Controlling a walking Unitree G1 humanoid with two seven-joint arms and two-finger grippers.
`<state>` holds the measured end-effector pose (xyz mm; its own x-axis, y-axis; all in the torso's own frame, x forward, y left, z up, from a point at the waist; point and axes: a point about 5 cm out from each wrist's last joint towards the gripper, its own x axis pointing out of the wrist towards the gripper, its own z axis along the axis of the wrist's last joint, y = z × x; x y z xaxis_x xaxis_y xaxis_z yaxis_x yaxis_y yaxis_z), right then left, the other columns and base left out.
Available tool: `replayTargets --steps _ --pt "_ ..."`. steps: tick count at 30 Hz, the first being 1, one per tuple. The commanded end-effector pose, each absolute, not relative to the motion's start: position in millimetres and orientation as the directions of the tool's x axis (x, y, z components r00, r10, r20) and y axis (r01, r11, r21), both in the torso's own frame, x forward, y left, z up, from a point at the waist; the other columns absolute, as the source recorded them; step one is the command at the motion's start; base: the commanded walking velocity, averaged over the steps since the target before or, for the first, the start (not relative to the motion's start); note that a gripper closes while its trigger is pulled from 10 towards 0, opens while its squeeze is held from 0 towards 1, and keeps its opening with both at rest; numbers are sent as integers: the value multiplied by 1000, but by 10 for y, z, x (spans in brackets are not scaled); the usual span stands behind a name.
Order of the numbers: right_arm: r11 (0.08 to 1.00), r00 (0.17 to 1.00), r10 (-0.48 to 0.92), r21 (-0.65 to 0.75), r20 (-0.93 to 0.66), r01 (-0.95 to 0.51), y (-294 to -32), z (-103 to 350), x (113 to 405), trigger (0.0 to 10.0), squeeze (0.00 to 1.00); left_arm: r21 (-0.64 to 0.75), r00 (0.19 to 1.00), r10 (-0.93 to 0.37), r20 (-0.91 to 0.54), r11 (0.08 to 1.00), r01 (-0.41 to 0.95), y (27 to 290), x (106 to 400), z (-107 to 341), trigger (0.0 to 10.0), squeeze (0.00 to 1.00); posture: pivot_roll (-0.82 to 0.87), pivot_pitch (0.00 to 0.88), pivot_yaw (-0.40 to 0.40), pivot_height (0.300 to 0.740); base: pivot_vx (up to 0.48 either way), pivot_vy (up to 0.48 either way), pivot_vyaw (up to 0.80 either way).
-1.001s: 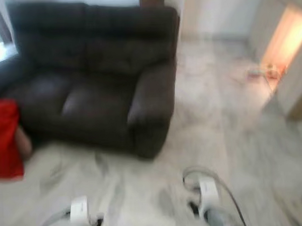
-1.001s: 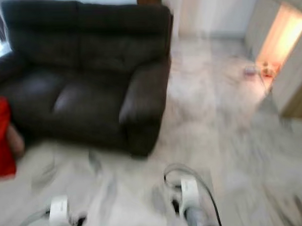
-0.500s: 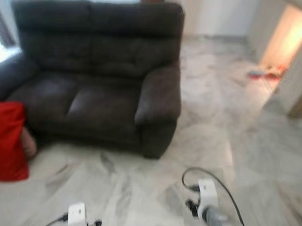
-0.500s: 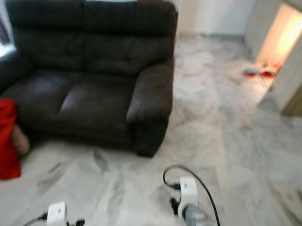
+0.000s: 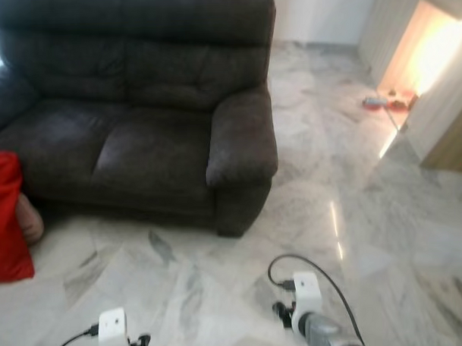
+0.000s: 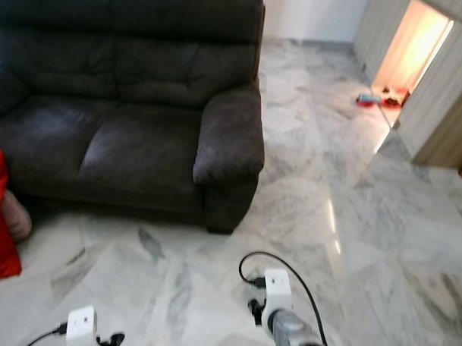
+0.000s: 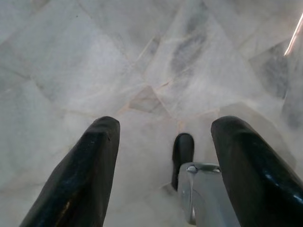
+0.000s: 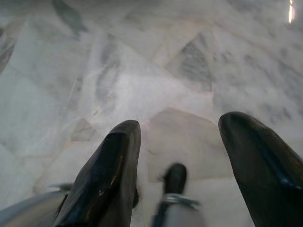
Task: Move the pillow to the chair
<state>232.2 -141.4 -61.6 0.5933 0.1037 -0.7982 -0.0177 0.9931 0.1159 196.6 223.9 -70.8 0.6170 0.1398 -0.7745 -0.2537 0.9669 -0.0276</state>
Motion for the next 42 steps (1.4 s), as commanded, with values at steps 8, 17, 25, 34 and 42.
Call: replayTargets --steps 8,17,25,34,42 --pt "995 580 92 104 -809 -12 -1445 -637 2289 10000 0 -40 615 131 -777 966 -256 2216 1954 -719 10000 0 96 0 -51 740 0 439 -247" --pt "994 584 94 108 -806 -11 -1445 -635 2291 10000 0 -40 615 130 -778 966 -256 2214 1954 -720 10000 0 97 0 -51 740 0 437 0" --pt "994 585 93 108 -806 -8 -1444 -635 2291 10000 0 -41 615 129 -778 966 -254 2216 1954 -719 10000 0 97 0 -51 740 0 436 0" --pt "994 588 95 112 -803 -7 -1439 -635 2292 10000 0 -42 615 128 -778 966 -254 2218 1953 -719 10000 0 98 0 -51 740 0 437 0" --pt "993 589 98 115 -803 -8 -1436 -634 2292 10000 0 -41 616 128 -777 967 -253 2220 1954 -718 10000 0 100 0 -52 740 0 438 0"
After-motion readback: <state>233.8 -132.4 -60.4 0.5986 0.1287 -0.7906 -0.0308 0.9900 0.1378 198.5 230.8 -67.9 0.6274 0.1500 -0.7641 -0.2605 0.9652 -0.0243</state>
